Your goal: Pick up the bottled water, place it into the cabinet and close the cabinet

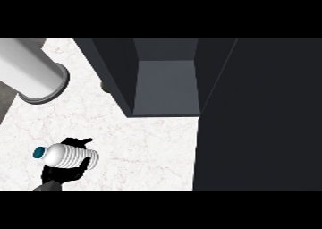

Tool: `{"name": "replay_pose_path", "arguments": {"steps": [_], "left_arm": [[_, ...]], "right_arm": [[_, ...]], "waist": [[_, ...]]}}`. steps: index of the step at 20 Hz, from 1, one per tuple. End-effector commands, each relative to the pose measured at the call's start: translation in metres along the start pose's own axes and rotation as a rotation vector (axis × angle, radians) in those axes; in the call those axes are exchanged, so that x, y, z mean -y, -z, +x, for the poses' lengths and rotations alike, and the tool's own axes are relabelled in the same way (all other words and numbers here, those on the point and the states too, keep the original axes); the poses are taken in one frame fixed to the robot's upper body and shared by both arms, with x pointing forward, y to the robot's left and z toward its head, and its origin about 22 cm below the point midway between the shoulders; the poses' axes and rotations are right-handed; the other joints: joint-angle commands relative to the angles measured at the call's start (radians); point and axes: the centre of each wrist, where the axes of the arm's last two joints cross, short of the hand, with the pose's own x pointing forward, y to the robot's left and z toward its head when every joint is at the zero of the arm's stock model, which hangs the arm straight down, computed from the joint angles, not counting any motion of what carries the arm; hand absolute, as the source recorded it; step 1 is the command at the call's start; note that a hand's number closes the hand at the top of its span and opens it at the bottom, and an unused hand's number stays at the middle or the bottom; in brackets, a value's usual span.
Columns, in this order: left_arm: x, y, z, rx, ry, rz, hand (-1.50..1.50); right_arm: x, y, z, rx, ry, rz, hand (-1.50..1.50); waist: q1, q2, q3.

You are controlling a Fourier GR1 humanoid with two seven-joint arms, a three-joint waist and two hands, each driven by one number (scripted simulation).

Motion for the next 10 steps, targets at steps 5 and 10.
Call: {"name": "replay_pose_path", "arguments": {"steps": [5,10], "left_arm": [[0.019,0.025,-0.003,0.122,-0.1,-0.006,1.5],[0.027,0.039,0.0,0.097,-0.137,-0.031,1.5]], "right_arm": [[0.01,-0.001,-0.005,-0.013,0.007,0.009,-1.5],[-0.005,0.006,0.004,0.021,0.007,0.012,-1.5]], "waist": [[-0.002,0.004,-0.009],[-0.005,0.004,-0.009]]}}
